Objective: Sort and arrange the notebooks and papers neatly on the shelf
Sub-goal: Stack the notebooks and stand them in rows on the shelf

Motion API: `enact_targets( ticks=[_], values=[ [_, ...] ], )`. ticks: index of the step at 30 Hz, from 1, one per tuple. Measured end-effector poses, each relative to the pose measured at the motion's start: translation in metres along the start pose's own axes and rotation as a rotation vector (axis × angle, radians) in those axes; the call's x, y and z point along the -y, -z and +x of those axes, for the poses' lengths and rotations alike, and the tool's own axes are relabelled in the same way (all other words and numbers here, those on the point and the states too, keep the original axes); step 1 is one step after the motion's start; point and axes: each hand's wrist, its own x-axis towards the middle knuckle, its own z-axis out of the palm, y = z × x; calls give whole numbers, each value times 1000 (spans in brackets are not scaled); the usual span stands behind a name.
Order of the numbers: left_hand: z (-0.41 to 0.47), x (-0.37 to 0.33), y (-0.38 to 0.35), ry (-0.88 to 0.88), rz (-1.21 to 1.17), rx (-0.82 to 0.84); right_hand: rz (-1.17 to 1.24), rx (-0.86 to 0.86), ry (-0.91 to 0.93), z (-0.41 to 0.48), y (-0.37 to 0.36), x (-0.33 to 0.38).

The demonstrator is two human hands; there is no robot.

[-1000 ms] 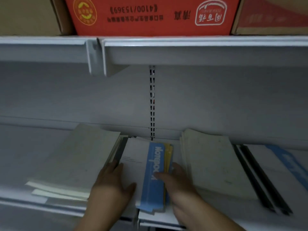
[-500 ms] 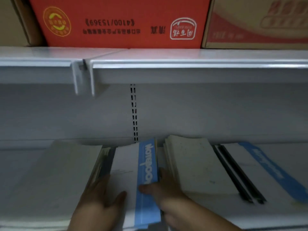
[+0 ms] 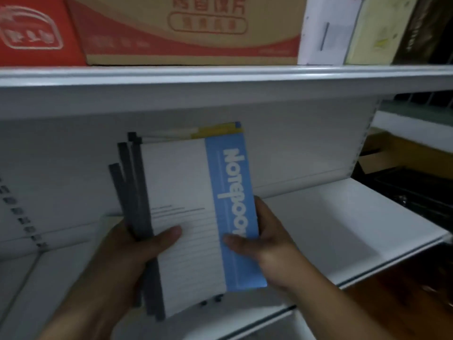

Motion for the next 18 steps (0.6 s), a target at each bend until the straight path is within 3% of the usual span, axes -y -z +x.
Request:
enact_targets(
  ticks=[4, 12, 15, 18],
  values=[
    [46, 59, -114, -27, 13, -134, -235, -134, 15, 7, 115, 6],
    [90, 105, -259, -117, 126, -30, -184, -477, 73, 17, 243, -17],
    [92, 122, -279, -111, 146, -14, -220, -461, 25, 19, 265, -38],
    [93, 129, -284, -43, 144, -5, -246, -332, -33, 20, 282, -45]
  ],
)
